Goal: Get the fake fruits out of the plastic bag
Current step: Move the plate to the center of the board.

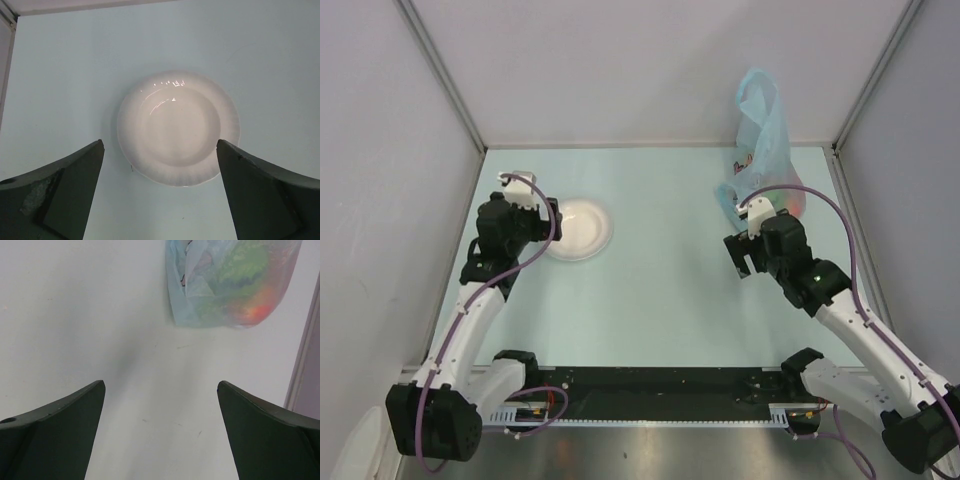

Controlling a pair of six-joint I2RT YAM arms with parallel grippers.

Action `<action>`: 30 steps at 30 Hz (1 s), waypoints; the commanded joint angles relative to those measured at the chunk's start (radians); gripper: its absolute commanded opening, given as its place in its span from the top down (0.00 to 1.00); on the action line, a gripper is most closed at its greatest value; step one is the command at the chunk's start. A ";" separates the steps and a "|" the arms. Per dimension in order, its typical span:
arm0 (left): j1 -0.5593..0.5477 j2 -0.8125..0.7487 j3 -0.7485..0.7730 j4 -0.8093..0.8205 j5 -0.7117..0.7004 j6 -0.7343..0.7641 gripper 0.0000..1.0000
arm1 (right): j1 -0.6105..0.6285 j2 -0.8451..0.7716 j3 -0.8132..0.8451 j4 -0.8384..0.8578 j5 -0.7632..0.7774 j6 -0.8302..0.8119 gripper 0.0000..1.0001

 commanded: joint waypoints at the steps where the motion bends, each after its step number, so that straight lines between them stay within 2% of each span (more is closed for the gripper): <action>1: -0.001 -0.046 0.025 -0.042 -0.043 -0.097 0.00 | 0.010 0.034 0.053 0.004 -0.063 -0.034 0.00; 4: 0.002 -0.068 0.027 -0.085 -0.048 -0.130 0.00 | 0.013 0.086 0.098 0.034 -0.302 -0.074 0.00; 6: 0.005 -0.068 0.057 -0.152 -0.014 -0.144 0.00 | 0.017 0.120 0.113 0.073 -0.362 -0.033 0.03; 12: 0.009 0.012 0.123 -0.283 -0.028 -0.299 0.00 | 0.047 0.347 0.236 0.147 -0.401 0.152 0.06; 15: 0.057 0.130 0.153 -0.294 0.042 -0.383 0.00 | 0.044 0.422 0.283 0.193 -0.412 0.196 0.06; 18: 0.153 0.259 0.197 -0.300 0.111 -0.480 0.00 | 0.039 0.491 0.323 0.190 -0.444 0.228 0.06; 23: 0.334 0.483 0.223 -0.244 0.271 -0.632 0.16 | 0.022 0.554 0.339 0.241 -0.470 0.296 0.06; 27: 0.370 0.628 0.258 -0.165 0.374 -0.658 0.26 | 0.019 0.570 0.343 0.258 -0.492 0.276 0.07; 30: 0.371 0.702 0.286 -0.134 0.380 -0.672 0.35 | 0.005 0.582 0.343 0.258 -0.481 0.293 0.07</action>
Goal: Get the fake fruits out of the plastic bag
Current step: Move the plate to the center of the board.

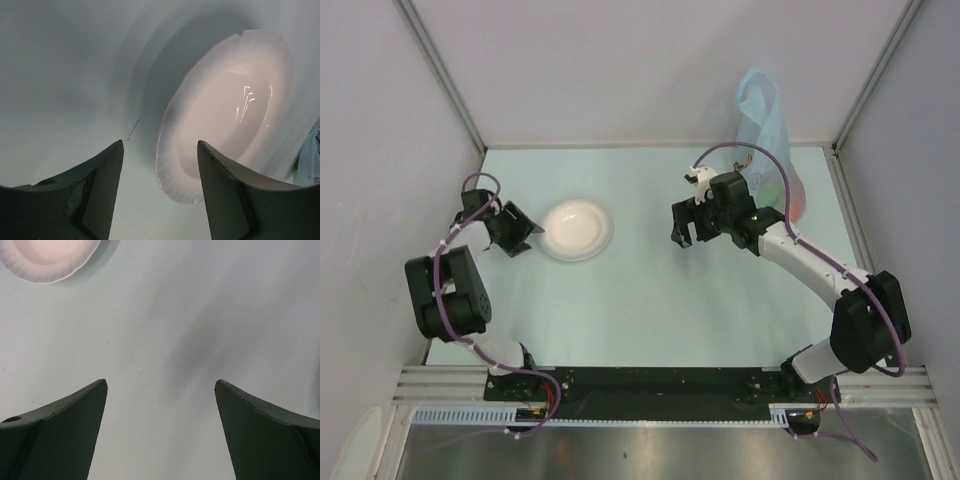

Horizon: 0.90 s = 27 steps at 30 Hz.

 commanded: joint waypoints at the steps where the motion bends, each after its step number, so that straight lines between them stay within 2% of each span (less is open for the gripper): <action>1: -0.003 0.091 0.086 0.092 0.112 -0.069 0.39 | -0.017 0.012 0.048 0.051 -0.017 0.037 0.06; 6: 0.012 0.177 0.080 0.135 0.178 -0.098 0.49 | -0.026 0.016 0.048 0.055 -0.008 0.028 0.07; 11: 0.015 0.200 0.041 0.175 0.222 -0.106 0.64 | -0.041 0.027 0.048 0.063 -0.008 0.031 0.06; 18: 0.015 0.169 -0.020 0.172 0.221 -0.081 1.00 | -0.061 0.029 0.048 0.080 -0.019 0.036 0.07; 23: -0.003 0.108 -0.152 0.193 0.233 -0.069 1.00 | -0.072 0.021 0.048 0.075 -0.020 0.028 0.07; 27: -0.092 0.059 -0.242 0.218 0.274 -0.080 1.00 | -0.084 0.013 0.046 0.086 -0.013 -0.002 0.07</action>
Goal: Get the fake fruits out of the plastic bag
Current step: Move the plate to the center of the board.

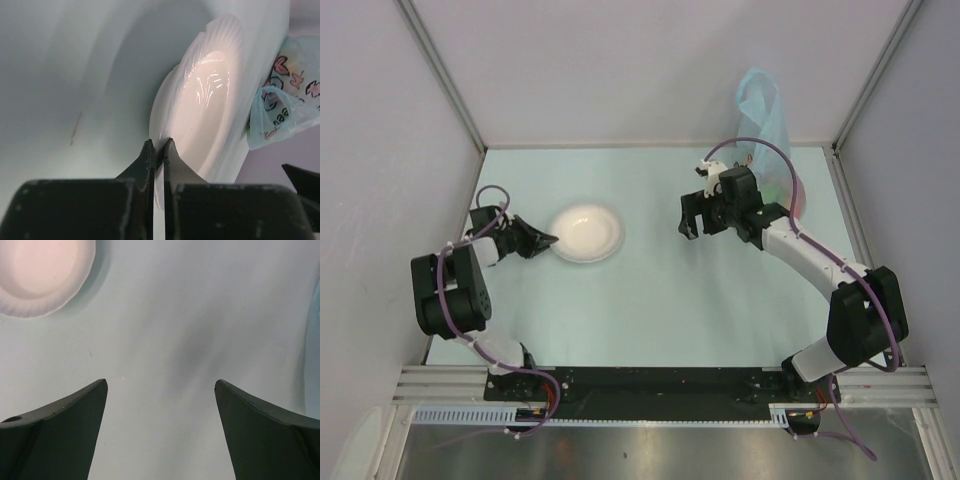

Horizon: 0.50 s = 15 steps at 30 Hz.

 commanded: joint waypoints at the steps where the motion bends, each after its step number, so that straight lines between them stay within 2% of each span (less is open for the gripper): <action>1: -0.121 -0.036 -0.107 -0.101 -0.025 0.065 1.00 | -0.015 -0.022 0.045 0.050 -0.002 -0.025 0.07; 8: -0.405 -0.107 -0.223 -0.020 -0.001 0.087 1.00 | -0.062 -0.074 0.045 0.031 0.003 -0.075 0.07; 15: -0.516 -0.199 -0.380 0.026 -0.070 0.159 1.00 | -0.154 -0.176 0.046 0.031 0.012 -0.124 0.07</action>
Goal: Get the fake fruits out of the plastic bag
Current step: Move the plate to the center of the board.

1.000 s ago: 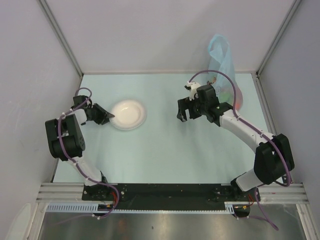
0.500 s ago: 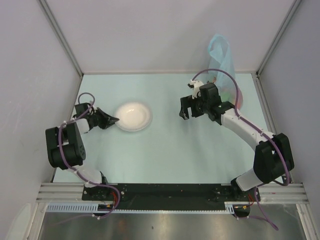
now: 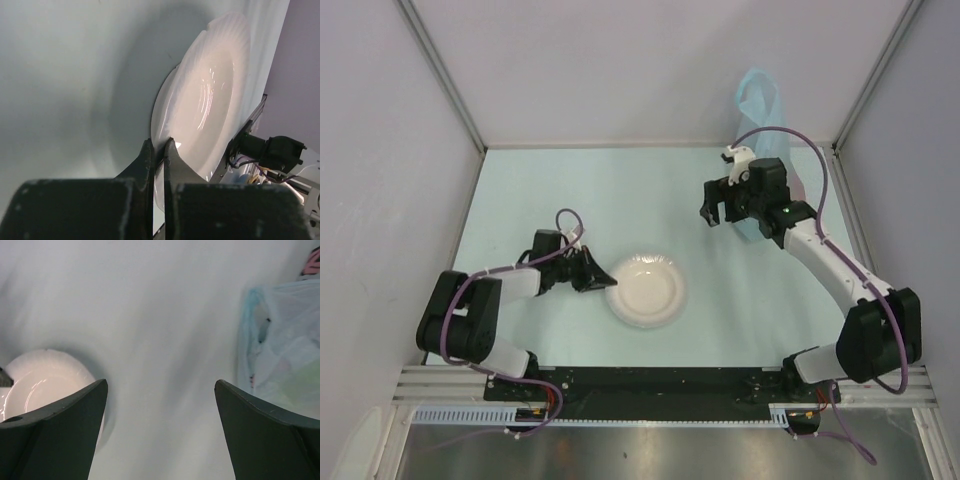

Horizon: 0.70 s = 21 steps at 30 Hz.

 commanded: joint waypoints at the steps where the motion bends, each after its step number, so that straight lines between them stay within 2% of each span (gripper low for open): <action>1: -0.041 -0.034 -0.101 -0.089 -0.144 0.124 1.00 | -0.058 -0.101 0.046 0.026 0.008 -0.026 0.07; 5: -0.113 -0.026 -0.086 -0.118 -0.152 0.205 1.00 | -0.093 -0.130 0.046 0.038 -0.018 0.046 0.07; 11: -0.223 -0.039 -0.080 -0.103 -0.192 0.237 1.00 | -0.103 -0.144 0.046 0.061 -0.027 0.083 0.07; 16: -0.230 -0.063 -0.080 -0.135 -0.235 0.268 1.00 | -0.126 -0.170 0.046 0.075 -0.021 0.152 0.09; 18: -0.231 -0.071 -0.054 -0.156 -0.261 0.285 0.61 | -0.144 -0.178 0.051 0.092 0.007 0.169 0.10; 20: -0.230 -0.088 -0.014 -0.205 -0.275 0.292 0.30 | -0.162 -0.170 0.061 0.097 0.033 0.191 0.11; 21: -0.231 -0.092 0.047 -0.224 -0.282 0.300 0.25 | -0.178 -0.164 0.078 0.095 0.042 0.191 0.12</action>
